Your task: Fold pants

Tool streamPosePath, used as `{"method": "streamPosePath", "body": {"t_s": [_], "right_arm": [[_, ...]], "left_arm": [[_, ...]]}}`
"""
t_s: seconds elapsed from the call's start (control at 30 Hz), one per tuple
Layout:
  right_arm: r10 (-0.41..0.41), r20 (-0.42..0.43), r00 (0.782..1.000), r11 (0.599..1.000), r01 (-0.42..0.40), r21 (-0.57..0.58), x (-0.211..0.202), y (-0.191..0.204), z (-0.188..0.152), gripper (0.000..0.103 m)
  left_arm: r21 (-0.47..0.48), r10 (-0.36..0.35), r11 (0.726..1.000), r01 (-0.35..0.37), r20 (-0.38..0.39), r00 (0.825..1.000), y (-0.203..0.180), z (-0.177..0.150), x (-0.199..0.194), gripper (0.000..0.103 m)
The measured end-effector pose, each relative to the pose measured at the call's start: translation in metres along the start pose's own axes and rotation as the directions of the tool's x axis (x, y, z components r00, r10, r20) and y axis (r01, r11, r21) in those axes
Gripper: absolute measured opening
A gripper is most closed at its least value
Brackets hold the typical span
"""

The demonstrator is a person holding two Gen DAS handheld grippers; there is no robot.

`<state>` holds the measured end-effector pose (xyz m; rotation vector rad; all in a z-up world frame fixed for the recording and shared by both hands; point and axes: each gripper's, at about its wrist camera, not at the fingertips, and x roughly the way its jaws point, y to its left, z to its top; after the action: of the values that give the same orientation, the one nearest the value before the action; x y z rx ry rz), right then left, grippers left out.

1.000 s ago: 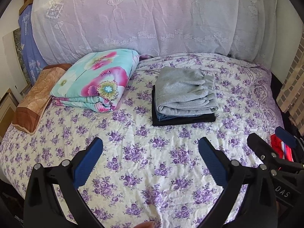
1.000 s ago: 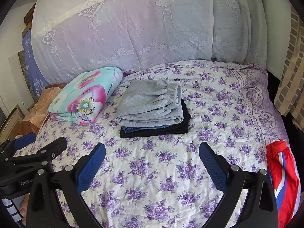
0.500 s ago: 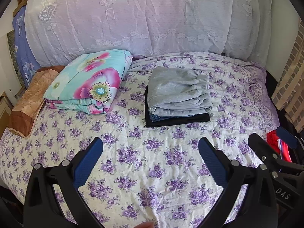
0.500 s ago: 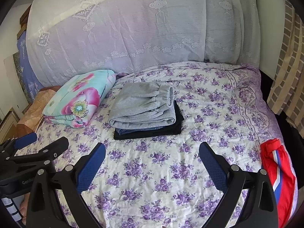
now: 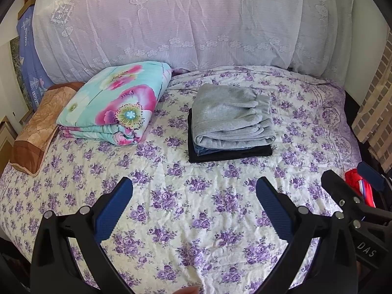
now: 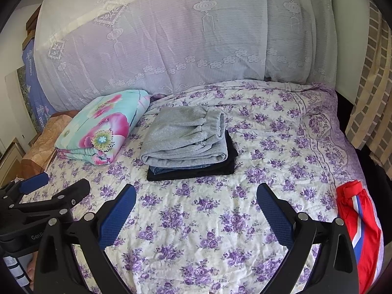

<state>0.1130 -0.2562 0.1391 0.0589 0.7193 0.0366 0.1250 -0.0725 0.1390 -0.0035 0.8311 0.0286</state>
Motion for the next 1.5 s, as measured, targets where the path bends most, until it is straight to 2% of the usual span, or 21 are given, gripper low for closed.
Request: {"method": "streamPosePath", "body": {"t_s": [1.5], "right_arm": [[0.009, -0.01, 1.0, 1.0, -0.009, 0.009, 0.0096, -0.0002, 0.0027, 0.099]], "left_arm": [[0.007, -0.004, 1.0, 0.004, -0.011, 1.0, 0.0013, 0.0017, 0.0065, 0.098]]}}
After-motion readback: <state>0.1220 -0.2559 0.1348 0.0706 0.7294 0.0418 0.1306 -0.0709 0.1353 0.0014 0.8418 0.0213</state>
